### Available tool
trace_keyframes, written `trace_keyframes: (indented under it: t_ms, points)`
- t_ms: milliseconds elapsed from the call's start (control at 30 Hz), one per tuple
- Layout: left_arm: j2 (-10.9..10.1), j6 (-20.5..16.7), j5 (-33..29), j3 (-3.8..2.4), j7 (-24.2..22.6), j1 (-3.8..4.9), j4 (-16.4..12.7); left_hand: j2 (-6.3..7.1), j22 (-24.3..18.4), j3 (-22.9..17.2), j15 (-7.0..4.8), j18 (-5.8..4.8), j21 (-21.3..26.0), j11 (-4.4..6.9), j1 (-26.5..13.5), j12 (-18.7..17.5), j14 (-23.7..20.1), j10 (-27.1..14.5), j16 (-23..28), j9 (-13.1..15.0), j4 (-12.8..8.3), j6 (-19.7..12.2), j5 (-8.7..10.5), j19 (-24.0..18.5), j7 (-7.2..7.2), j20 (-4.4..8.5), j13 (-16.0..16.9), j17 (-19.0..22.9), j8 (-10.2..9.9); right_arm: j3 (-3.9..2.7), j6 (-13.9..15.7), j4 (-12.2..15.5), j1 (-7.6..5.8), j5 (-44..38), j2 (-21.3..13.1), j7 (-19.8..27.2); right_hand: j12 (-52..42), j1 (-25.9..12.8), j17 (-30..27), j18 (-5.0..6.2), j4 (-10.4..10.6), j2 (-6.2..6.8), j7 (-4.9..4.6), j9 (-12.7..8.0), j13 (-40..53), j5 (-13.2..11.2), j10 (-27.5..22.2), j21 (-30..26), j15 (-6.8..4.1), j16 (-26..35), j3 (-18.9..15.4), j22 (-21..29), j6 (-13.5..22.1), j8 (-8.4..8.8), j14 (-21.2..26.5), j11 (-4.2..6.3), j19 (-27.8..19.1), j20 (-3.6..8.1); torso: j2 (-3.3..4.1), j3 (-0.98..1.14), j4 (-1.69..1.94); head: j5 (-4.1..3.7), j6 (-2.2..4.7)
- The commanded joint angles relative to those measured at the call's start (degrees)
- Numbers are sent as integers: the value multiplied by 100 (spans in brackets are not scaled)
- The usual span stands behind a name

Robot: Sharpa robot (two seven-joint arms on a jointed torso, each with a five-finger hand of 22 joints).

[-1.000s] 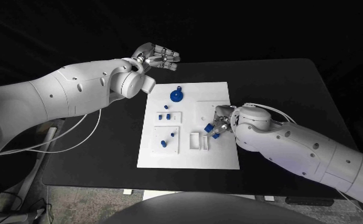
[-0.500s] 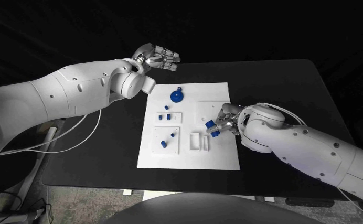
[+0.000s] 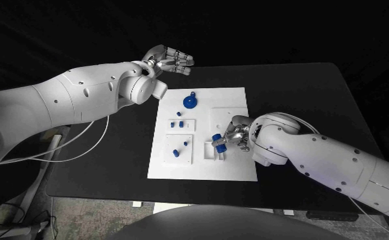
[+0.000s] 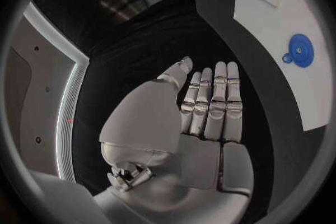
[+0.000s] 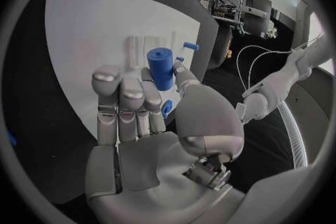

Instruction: Assemble the parts on the task board

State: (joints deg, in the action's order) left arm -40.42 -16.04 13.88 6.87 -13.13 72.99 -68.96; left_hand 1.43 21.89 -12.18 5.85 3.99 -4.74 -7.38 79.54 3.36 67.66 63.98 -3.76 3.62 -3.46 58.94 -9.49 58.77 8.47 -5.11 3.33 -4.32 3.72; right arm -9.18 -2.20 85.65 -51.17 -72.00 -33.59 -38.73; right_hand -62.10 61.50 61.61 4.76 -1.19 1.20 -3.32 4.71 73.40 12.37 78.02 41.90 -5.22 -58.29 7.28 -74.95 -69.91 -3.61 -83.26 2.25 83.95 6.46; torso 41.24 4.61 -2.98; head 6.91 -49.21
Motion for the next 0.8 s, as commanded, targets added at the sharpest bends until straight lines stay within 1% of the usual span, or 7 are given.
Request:
trace_keyframes:
  t_ms: [33,167,367,633,800]
  points:
    - [17,45,37,-2,-1,11,-13,5,5,-41,32,-6,-39,-5,25,8,8,-21,6,-5,6,-15,-35,-2,-3,8,-3,-4,-10,33,-259,-51,3,298,73,-122,29,-57,-9,-114,40,-11,132,7,-16,-16,5,-28,-31,26,6,-321,-168,-4,4,31,315,31,1,9,6,4,-11]
    - [24,52,39,-2,11,12,-10,9,18,-47,34,-7,-44,-6,12,7,6,-25,6,-5,7,-18,-38,-10,-2,6,-3,-4,-11,71,-372,-123,4,210,169,-122,54,-90,-20,-116,52,-25,132,7,-33,-20,-1,-46,-32,45,-7,-317,-168,-3,7,31,314,32,1,7,6,4,-11]
    - [29,60,42,0,27,15,-8,9,18,-47,34,-7,-44,-6,12,7,6,-25,6,-5,7,-18,-38,-10,-2,6,-3,-4,-11,100,-451,-256,4,6,279,-85,79,-153,-30,-117,80,-44,132,8,-52,-67,-5,-68,-33,67,-31,-310,-173,-4,8,30,313,34,2,6,-2,29,-14]
    - [41,69,46,1,39,19,-3,13,28,-51,35,-6,-47,-9,9,7,3,-31,7,-5,10,-24,-40,-15,0,5,-3,-4,-10,109,-482,-374,5,-156,397,-55,76,-198,-31,-119,101,-57,136,11,-54,-90,7,-71,-35,75,-50,-309,-191,-4,4,33,317,35,1,8,4,42,-8]
    - [43,71,50,2,48,22,1,13,28,-51,35,-6,-47,-9,9,7,3,-31,7,-5,10,-24,-40,-15,0,5,-3,-4,-10,111,-552,-437,5,-190,434,-61,97,-243,-42,-118,123,-60,134,13,-69,-189,-2,-92,-36,98,-70,-303,-193,-5,10,32,314,37,2,8,-2,48,-3]
